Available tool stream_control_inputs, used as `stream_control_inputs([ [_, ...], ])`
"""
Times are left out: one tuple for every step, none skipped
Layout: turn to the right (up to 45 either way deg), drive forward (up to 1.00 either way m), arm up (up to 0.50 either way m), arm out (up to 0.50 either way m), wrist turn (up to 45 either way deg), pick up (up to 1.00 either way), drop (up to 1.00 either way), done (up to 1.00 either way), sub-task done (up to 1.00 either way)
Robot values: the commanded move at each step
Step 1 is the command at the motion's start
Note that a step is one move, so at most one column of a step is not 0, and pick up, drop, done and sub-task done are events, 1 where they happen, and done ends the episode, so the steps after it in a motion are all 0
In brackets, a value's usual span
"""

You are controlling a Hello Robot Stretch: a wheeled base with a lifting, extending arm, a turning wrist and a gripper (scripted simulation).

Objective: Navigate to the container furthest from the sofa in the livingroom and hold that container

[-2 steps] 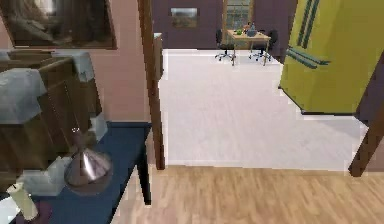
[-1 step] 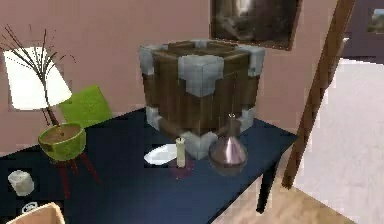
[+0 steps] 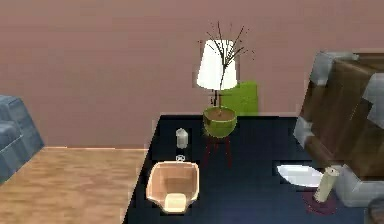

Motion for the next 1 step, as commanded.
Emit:
stream_control_inputs([
  [-30.0,0.0,0.0,0.0,0.0,0.0,0.0,0.0,0.0],
])
